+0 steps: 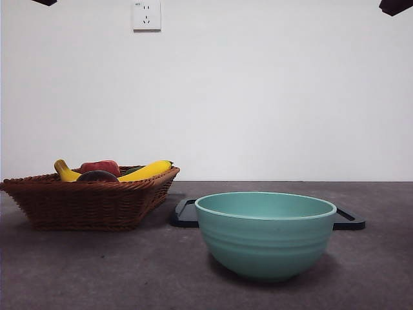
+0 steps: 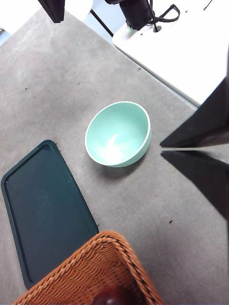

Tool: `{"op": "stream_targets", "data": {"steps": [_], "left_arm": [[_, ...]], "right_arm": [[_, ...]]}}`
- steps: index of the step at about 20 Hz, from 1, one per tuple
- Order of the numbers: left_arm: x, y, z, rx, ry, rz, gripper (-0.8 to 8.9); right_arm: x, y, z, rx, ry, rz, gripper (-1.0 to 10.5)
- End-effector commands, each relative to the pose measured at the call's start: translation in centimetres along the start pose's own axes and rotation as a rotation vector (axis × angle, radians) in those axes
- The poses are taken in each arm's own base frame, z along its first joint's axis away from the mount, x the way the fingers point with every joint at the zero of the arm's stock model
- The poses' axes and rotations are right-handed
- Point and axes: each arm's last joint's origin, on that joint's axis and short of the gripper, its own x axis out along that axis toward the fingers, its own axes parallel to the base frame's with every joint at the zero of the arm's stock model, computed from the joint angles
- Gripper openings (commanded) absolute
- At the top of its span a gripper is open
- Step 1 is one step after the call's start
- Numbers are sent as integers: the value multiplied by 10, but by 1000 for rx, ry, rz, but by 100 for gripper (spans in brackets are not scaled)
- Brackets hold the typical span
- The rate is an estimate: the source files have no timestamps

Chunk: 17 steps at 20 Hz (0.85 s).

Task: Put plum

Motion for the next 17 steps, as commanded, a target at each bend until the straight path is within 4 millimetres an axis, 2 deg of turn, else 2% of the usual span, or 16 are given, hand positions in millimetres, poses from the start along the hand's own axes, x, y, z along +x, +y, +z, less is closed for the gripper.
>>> {"op": "stream_targets", "data": {"steps": [1,3,5,8,10,12,17], "left_arm": [[-3,-3,6,47,-30,-4,8],[-13,0,13,109,-135,122,8],[-32,2,24,176,-354,321,8],[-61,4,16,226,-627,573,8],[-69,7,-5,229,-743,739,8],[-66,14,-32,205,-802,888,8],[-36,36,-97,161,-818,1011,8]], "right_arm": [[-2,2,4,-17,-17,4,5],[-2,2,4,-17,-16,4,5],[-2,2,4,-17,-16,4,5],[-2,2,4,-17,-17,4,5],[-2,2,4,-17,-16,4,5],[-2,2,4,-17,-16,4,5],[-2,2,4,-17,-17,4,5]]}}
